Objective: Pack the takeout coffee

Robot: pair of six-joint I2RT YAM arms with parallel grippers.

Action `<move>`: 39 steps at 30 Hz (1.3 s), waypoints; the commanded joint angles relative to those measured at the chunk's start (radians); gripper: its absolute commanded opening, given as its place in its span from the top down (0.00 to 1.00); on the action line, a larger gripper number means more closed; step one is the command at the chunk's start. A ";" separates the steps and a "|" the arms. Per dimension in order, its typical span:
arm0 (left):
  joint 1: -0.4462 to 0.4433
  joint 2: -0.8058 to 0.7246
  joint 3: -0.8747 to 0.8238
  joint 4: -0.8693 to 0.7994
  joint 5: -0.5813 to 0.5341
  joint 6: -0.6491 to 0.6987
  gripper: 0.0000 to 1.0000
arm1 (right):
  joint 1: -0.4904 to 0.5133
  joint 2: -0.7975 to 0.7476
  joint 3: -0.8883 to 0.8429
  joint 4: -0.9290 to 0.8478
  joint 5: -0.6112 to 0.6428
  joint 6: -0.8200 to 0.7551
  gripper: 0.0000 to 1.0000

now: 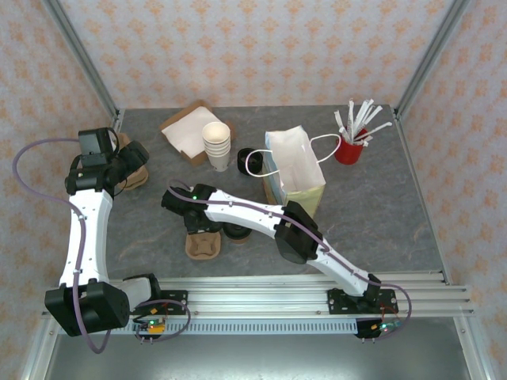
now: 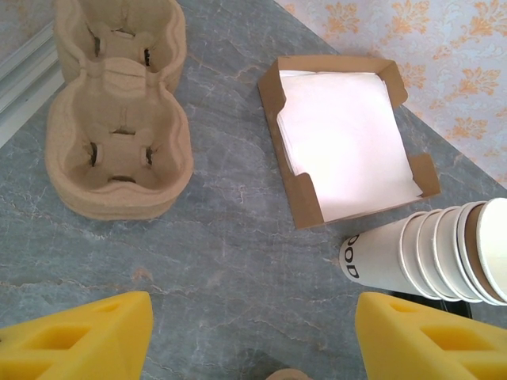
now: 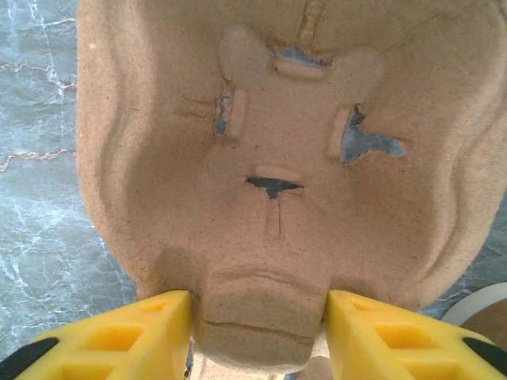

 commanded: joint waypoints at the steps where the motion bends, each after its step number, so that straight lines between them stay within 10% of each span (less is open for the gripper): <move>1: 0.012 -0.013 -0.016 0.029 0.018 0.011 0.31 | 0.004 0.031 0.027 -0.037 -0.005 0.018 0.52; 39: 0.014 -0.035 0.030 -0.003 0.001 0.009 0.31 | 0.013 -0.264 0.001 0.056 -0.032 -0.064 0.67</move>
